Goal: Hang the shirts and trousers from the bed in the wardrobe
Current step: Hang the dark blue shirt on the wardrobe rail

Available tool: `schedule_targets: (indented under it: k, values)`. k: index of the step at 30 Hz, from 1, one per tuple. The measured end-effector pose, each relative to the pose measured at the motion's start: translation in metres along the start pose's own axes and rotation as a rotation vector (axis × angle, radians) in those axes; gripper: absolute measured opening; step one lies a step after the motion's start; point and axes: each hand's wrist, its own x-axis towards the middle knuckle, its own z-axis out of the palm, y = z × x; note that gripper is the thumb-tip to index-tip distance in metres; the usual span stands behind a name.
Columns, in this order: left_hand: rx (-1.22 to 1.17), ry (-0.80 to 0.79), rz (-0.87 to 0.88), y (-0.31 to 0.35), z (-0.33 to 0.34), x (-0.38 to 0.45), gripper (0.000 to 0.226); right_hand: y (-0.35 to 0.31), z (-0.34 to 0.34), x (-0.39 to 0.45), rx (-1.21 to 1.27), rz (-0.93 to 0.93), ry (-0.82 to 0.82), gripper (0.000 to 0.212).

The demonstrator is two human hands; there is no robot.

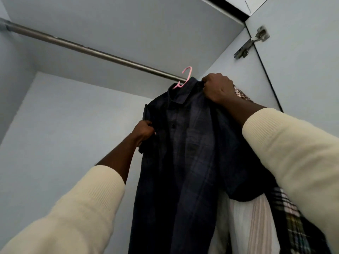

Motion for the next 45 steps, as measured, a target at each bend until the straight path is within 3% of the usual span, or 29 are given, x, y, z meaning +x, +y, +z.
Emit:
schedule_targets:
  k: [4, 7, 11, 13, 17, 21, 24, 27, 32, 38, 45]
  values:
    - [0.026, -0.003, 0.031, -0.017, 0.009, 0.024, 0.01, -0.026, 0.018, 0.01, -0.07, -0.01, -0.013, 0.033]
    - [0.03, -0.003, 0.06, -0.034, 0.011, 0.029, 0.03, -0.041, 0.023, 0.016, -0.095, -0.043, -0.028, 0.031]
    - [0.094, -0.104, 0.048, -0.056, 0.017, 0.028, 0.029, -0.067, 0.023, 0.022, -0.016, -0.088, -0.148, 0.035]
    - [0.151, -0.074, 0.054, -0.068, 0.018, 0.026, 0.025, -0.069, 0.029, 0.015, 0.078, -0.014, -0.132, 0.037]
    - [0.156, -0.077, 0.058, -0.085, 0.02, 0.02, 0.03, -0.068, 0.036, -0.025, 0.429, 0.291, 0.094, 0.035]
    - [0.164, -0.159, 0.068, -0.098, 0.022, 0.013, 0.054, -0.08, 0.038, -0.073, 0.704, 0.539, 0.028, 0.088]
    - [0.31, -0.136, 0.117, -0.108, 0.026, 0.008, 0.073, -0.083, 0.042, -0.103, 0.636, 0.592, -0.121, 0.108]
    - [0.387, -0.023, 0.18, -0.114, 0.029, -0.015, 0.079, -0.082, 0.045, -0.133, 0.554, 0.621, -0.243, 0.095]
    - [0.391, 0.142, 0.339, -0.126, 0.031, -0.061, 0.063, -0.065, 0.034, -0.163, 0.508, 0.643, -0.253, 0.079]
    - [0.532, 0.095, 0.383, -0.137, 0.015, -0.114, 0.055, -0.057, 0.028, -0.2, 0.655, 0.681, -0.283, 0.063]
    - [0.61, 0.031, 0.289, -0.098, 0.002, -0.194, 0.053, -0.072, 0.008, -0.26, 0.681, 0.57, -0.185, 0.082]
